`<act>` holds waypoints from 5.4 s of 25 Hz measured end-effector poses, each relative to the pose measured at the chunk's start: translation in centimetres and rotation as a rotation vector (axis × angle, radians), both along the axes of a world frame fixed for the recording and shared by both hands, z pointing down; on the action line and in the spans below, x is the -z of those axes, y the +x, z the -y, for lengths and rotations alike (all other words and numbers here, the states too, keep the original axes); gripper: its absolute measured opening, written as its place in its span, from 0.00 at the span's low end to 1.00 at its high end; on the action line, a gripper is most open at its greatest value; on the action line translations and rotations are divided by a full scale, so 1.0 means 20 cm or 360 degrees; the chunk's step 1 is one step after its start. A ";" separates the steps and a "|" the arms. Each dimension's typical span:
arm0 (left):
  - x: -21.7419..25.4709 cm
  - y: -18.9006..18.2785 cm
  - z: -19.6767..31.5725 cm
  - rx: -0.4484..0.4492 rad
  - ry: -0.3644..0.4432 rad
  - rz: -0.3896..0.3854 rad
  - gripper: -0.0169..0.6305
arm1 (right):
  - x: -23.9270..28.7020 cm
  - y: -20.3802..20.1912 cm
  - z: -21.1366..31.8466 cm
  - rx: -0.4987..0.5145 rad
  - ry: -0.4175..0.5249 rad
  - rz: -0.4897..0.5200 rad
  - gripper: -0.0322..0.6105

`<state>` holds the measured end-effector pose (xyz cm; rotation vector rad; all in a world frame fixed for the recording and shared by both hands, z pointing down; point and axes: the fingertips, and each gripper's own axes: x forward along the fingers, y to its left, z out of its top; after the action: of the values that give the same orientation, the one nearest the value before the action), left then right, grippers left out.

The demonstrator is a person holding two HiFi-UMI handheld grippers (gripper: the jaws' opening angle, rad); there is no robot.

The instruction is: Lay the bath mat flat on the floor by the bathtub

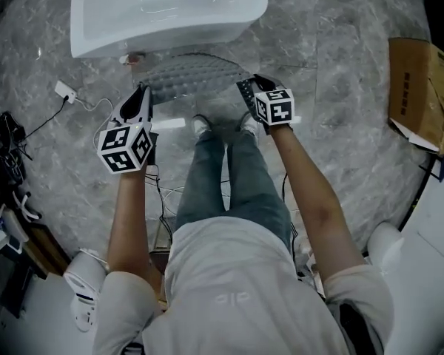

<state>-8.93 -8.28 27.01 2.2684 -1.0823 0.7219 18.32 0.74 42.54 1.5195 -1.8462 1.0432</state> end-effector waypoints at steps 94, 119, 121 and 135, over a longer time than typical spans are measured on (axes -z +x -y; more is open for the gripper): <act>-3.28 -0.28 -1.02 0.0476 -0.0802 0.0244 0.05 | -3.20 0.30 -0.37 -0.0526 -0.0729 0.0416 0.25; -3.29 -0.19 -1.16 0.0510 -0.0905 0.0225 0.05 | -2.79 -0.10 0.20 -0.0111 -0.0222 0.0924 0.23; -3.29 -0.20 -1.16 0.0508 -0.0902 0.0232 0.05 | -2.82 -0.10 0.20 -0.0181 -0.0259 0.0953 0.20; -3.39 -0.24 -1.16 0.0514 -0.0887 0.0255 0.05 | -3.16 0.13 0.12 -0.0001 -0.0397 0.0222 0.63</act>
<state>-13.79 14.84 94.80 1.5484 -1.1146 0.9391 21.02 -1.59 105.67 1.3308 -1.7294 1.3541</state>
